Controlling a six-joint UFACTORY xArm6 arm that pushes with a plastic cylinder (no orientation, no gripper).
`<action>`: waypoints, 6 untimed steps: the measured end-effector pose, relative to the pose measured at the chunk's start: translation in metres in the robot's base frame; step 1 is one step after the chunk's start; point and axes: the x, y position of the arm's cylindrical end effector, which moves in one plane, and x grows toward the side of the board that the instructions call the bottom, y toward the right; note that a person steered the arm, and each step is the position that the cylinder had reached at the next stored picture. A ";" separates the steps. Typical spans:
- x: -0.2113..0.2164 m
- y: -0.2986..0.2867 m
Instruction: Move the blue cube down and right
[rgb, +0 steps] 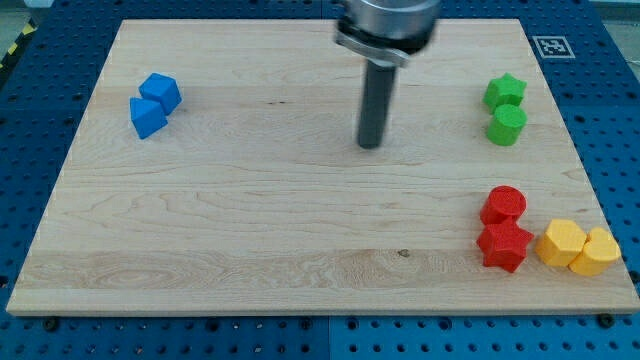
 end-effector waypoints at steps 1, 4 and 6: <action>-0.059 -0.070; -0.106 -0.268; -0.101 -0.294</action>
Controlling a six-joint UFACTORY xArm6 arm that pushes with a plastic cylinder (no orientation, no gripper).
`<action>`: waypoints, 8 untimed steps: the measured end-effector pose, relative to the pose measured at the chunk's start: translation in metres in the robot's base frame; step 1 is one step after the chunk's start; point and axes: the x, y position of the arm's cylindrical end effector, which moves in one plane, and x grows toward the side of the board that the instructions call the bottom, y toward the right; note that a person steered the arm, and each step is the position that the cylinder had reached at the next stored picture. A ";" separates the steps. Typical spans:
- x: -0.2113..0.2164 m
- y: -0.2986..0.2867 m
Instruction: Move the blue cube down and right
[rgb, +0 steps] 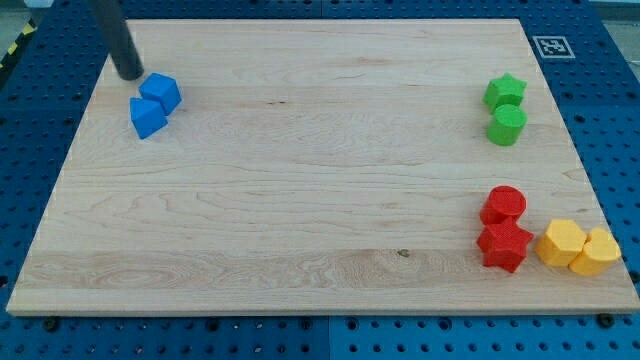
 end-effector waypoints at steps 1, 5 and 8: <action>0.003 0.000; 0.028 0.060; 0.053 0.110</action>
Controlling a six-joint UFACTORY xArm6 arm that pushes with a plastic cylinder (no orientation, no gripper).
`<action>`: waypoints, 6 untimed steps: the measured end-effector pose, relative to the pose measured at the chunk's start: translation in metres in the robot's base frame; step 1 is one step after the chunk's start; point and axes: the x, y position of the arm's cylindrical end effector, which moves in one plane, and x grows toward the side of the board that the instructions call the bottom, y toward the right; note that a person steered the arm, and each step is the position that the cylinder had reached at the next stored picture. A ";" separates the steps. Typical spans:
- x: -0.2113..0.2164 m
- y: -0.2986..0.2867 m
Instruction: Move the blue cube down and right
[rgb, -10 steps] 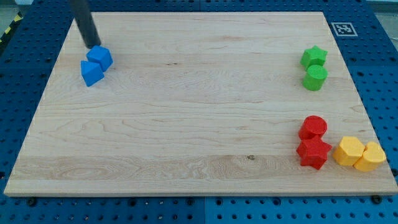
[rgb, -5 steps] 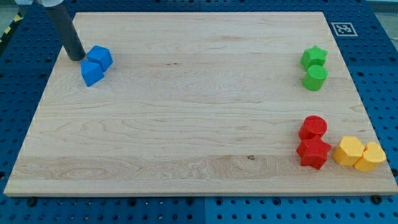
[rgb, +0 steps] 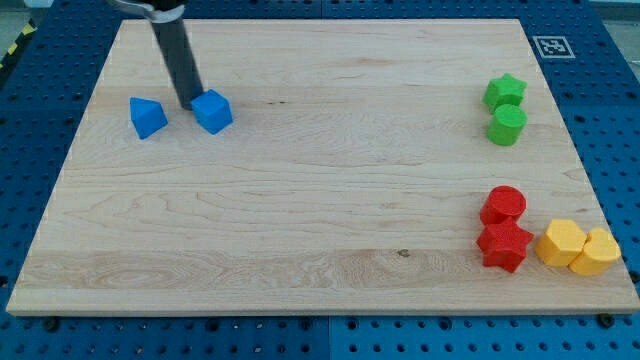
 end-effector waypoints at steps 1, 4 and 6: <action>0.009 0.019; 0.059 0.079; 0.085 0.067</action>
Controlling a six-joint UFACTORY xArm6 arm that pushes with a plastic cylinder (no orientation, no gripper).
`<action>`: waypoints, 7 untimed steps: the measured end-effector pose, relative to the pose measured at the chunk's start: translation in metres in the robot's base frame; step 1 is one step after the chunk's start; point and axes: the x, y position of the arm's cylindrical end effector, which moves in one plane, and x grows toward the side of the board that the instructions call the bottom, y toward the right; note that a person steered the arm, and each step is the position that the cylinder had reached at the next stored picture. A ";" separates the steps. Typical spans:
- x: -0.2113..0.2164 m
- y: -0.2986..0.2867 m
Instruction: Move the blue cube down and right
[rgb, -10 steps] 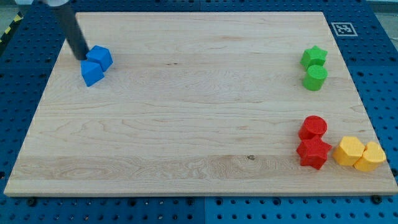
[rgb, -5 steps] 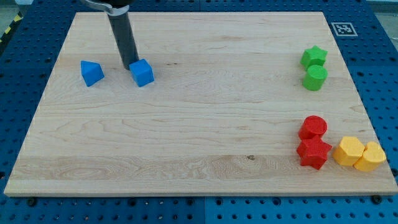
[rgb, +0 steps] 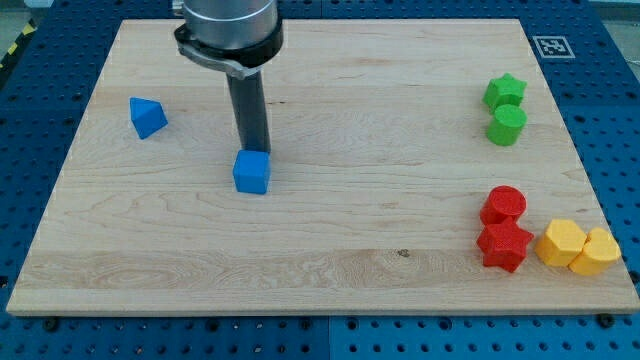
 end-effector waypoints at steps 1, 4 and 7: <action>0.022 -0.030; 0.064 -0.033; 0.070 -0.006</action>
